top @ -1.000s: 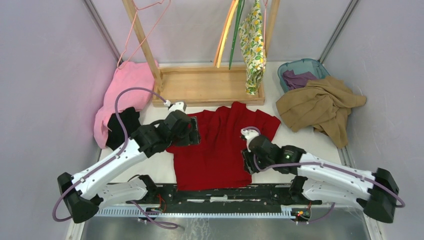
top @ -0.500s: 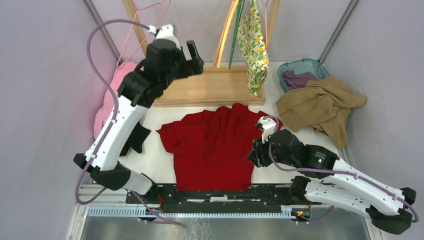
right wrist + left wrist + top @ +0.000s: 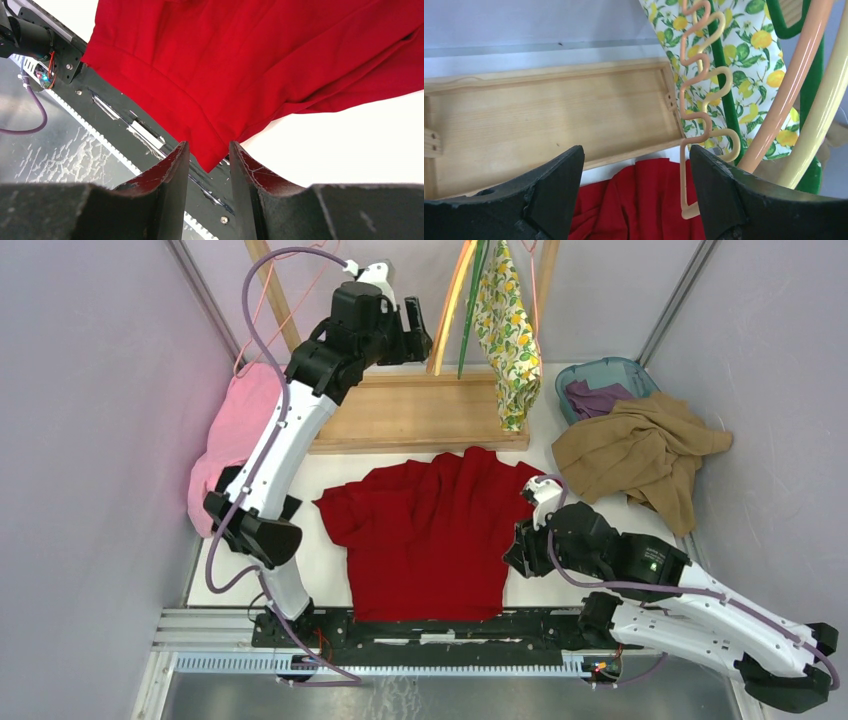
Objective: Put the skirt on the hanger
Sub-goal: Pick up the hanger from the clothesline.
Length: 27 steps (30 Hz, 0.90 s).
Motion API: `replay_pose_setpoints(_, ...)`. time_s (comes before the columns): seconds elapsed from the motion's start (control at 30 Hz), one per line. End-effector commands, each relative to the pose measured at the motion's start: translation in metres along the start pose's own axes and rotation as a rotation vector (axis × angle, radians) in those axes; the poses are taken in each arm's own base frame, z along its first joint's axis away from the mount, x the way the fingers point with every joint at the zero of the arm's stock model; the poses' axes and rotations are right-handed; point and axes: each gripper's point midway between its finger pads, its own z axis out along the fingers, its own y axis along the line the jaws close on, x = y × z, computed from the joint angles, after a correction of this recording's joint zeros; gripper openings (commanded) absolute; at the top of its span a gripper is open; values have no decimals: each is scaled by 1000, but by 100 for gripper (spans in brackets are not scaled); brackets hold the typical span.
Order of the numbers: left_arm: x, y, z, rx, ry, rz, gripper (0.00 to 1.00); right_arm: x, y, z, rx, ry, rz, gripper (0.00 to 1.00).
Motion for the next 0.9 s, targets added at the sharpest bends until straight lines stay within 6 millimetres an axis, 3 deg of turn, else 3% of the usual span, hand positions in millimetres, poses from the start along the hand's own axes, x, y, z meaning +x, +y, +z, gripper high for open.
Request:
replay_pose_setpoints(0.0,-37,-29,-13,143,-118,37,84,-15,3,-8,-5,-57,-11,41)
replay_pose_setpoints(0.37,-58,-33,-40,165,-190,23,83,-11,3,-4,-10,-44,-15,41)
replay_pose_setpoints(0.67,-59,-44,-44,226,-199,13,83,-6,1,-2,-10,-39,-13,41)
replay_pose_setpoints(0.87,-55,-44,-28,217,-184,29,83,-5,2,-1,-14,-34,-13,41)
